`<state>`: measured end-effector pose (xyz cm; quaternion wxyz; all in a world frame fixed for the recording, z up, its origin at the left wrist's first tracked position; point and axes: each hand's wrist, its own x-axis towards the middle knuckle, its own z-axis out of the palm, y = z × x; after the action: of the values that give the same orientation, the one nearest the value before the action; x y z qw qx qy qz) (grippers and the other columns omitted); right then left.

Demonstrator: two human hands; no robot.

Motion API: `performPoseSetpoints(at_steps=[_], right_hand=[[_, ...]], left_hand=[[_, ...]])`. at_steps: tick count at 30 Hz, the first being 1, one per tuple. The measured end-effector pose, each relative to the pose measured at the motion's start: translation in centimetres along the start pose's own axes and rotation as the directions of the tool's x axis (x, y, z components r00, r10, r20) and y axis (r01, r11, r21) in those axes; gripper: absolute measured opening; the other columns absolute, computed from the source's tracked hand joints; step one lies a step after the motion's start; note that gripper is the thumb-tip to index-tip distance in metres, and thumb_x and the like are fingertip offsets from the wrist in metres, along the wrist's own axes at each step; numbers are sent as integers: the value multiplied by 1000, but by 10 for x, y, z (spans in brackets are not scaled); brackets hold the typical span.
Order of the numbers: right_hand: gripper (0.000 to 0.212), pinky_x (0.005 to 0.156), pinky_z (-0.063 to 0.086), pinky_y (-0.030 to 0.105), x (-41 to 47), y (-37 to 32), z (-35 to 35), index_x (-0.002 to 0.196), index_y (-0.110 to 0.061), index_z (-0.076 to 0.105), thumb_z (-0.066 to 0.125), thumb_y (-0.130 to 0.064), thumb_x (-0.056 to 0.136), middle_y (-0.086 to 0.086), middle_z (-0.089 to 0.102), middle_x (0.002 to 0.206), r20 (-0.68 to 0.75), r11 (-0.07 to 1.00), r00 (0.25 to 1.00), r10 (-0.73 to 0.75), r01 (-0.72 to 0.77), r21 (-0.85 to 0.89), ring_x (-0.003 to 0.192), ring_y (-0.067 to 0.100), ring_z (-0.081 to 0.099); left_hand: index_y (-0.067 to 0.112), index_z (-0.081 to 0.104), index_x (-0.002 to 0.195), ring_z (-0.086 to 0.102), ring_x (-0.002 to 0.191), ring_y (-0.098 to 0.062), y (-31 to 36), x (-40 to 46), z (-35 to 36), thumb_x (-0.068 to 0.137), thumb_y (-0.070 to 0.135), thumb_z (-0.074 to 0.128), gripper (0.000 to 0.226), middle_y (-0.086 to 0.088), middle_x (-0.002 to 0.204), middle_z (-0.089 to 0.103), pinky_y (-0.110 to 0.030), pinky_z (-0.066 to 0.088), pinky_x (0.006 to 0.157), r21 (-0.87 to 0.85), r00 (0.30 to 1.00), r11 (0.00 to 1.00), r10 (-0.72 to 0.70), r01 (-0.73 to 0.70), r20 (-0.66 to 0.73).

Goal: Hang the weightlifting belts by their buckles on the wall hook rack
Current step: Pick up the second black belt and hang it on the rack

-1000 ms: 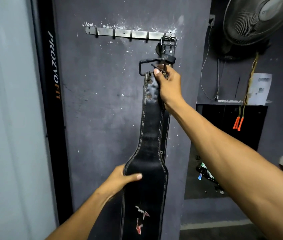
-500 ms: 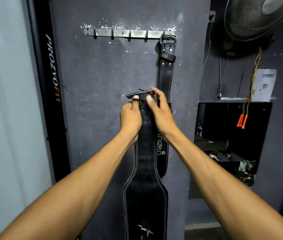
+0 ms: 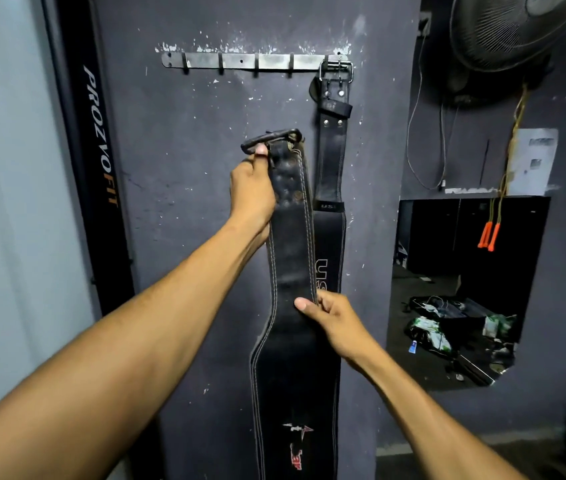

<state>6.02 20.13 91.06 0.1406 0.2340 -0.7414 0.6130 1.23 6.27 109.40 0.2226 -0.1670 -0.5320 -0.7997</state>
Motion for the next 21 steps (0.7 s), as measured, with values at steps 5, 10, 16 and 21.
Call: performPoseSetpoints(at_steps=[5, 10, 16, 21], right_hand=[[17, 89, 55, 21, -12, 15, -2, 112, -27, 76, 68, -18, 100, -9, 79, 110, 45, 997, 997, 68, -70, 44, 106, 8, 73], [30, 99, 59, 35, -50, 69, 1, 122, -17, 75, 75, -17, 92, 10, 77, 123, -78, 970, 977, 198, -184, 160, 120, 34, 70], [36, 106, 53, 29, -57, 77, 13, 132, -35, 68, 71, -40, 96, -3, 72, 135, -48, 975, 979, 200, -194, 107, 129, 16, 65], [69, 90, 53, 16, 9, 9, -9, 150, -37, 40, 62, -57, 88, -8, 69, 121, -191, 999, 981, -15, 24, 40, 105, -10, 65]], left_hand=[[6, 63, 102, 58, 83, -30, 1, 5, 1, 108, 39, 46, 38, -22, 93, 65, -47, 48, 72, 31, 1000, 999, 21, -21, 7], [13, 61, 88, 59, 81, -28, 14, 14, -6, 107, 41, 47, 37, -18, 91, 67, -44, 49, 71, 47, 999, 998, 48, -48, 3], [13, 60, 86, 64, 71, -25, 3, 21, -6, 108, 38, 48, 35, -14, 83, 69, -35, 54, 60, 30, 999, 999, 40, -41, 32], [8, 67, 96, 63, 58, -24, -10, 30, 8, 108, 39, 46, 39, -10, 74, 69, -30, 54, 49, 69, 995, 997, 17, -24, 99]])
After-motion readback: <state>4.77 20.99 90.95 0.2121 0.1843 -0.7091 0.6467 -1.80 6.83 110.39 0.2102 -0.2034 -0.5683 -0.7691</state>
